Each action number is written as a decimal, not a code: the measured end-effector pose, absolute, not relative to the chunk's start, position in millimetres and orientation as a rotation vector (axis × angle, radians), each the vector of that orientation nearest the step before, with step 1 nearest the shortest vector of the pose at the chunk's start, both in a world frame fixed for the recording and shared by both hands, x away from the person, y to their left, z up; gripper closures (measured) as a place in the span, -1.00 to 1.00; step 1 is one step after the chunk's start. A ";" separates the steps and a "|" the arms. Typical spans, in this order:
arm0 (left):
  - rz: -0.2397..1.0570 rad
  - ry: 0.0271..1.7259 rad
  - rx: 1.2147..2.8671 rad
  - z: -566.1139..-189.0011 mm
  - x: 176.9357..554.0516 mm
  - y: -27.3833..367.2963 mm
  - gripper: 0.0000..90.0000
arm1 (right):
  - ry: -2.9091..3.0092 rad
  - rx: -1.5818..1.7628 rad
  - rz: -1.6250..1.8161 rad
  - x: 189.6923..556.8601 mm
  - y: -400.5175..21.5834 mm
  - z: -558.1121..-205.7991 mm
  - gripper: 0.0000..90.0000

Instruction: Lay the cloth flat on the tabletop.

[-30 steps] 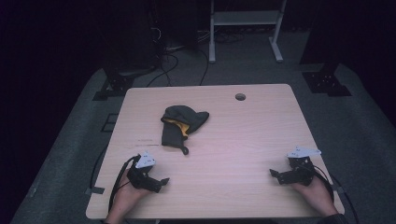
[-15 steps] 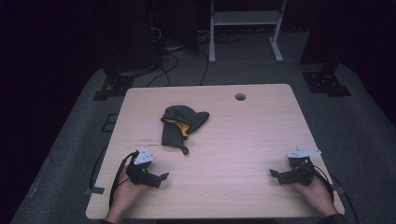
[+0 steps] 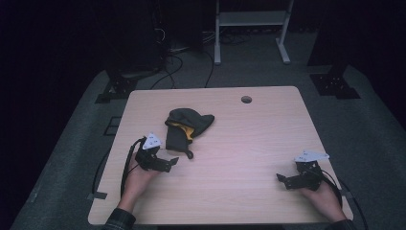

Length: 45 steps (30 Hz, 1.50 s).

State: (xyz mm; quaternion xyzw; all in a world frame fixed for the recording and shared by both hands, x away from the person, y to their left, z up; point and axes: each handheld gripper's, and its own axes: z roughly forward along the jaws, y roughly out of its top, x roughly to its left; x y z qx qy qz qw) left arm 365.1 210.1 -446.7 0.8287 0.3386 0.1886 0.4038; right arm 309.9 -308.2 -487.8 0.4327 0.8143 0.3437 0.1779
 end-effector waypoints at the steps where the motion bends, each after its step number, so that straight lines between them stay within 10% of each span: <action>1: 0.474 0.845 2.104 -446.3 367.9 208.8 -0.97 | 2.304 1.225 0.972 309.8 -308.2 -487.9 -0.97; 20: 0.515 0.790 2.190 -462.4 399.9 171.9 -0.32 | 2.303 1.225 0.972 309.8 -308.2 -487.8 -0.97; 34: 0.509 0.860 2.251 -467.2 401.8 171.0 0.78 | 2.303 1.225 0.972 309.8 -308.2 -487.9 -0.97; 45: 0.361 0.768 2.215 -454.4 386.0 161.0 0.86 | 2.303 1.225 0.973 309.7 -308.2 -487.9 -0.97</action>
